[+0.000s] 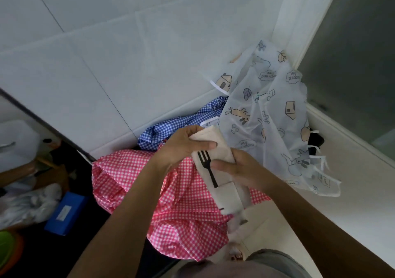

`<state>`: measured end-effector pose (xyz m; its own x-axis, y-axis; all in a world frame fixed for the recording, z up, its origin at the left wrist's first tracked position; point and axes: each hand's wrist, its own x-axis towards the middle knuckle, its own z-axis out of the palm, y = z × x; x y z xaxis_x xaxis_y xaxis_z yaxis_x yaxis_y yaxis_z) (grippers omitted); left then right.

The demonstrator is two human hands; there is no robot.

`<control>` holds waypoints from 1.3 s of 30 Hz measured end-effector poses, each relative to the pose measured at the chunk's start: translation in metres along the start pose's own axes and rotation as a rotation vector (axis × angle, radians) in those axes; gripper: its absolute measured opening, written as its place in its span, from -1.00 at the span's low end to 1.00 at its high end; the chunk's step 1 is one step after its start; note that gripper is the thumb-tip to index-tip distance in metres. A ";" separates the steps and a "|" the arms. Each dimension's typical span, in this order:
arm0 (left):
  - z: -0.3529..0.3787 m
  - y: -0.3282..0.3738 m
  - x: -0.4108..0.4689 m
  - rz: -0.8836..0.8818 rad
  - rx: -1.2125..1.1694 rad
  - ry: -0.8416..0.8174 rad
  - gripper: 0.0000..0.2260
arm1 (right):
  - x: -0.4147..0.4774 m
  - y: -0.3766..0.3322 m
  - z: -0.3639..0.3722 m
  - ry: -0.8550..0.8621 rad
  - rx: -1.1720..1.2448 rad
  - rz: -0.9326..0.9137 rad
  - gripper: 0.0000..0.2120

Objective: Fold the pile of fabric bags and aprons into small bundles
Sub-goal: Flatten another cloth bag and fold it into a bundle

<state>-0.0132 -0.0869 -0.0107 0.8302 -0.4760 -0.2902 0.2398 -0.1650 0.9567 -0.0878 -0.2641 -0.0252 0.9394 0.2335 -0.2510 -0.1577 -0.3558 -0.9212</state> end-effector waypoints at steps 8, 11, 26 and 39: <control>0.041 -0.018 -0.028 -0.034 -0.251 0.094 -0.71 | 0.018 -0.016 0.015 0.422 0.218 -0.140 -0.84; 0.047 -0.019 -0.030 0.066 -0.186 0.230 -0.74 | 0.021 -0.022 0.011 0.396 0.236 -0.181 -0.86; 0.026 -0.001 -0.048 0.168 0.069 0.255 -0.47 | 0.010 -0.034 -0.012 0.032 0.449 -0.148 -0.72; 0.033 -0.013 -0.050 -0.021 -0.155 -0.010 -0.49 | -0.004 -0.022 -0.029 -0.049 -0.119 -0.538 -0.34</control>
<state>-0.0739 -0.0894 -0.0091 0.8193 -0.4827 -0.3093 0.3320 -0.0403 0.9424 -0.0789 -0.2833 0.0050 0.8621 0.4514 0.2301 0.3790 -0.2733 -0.8841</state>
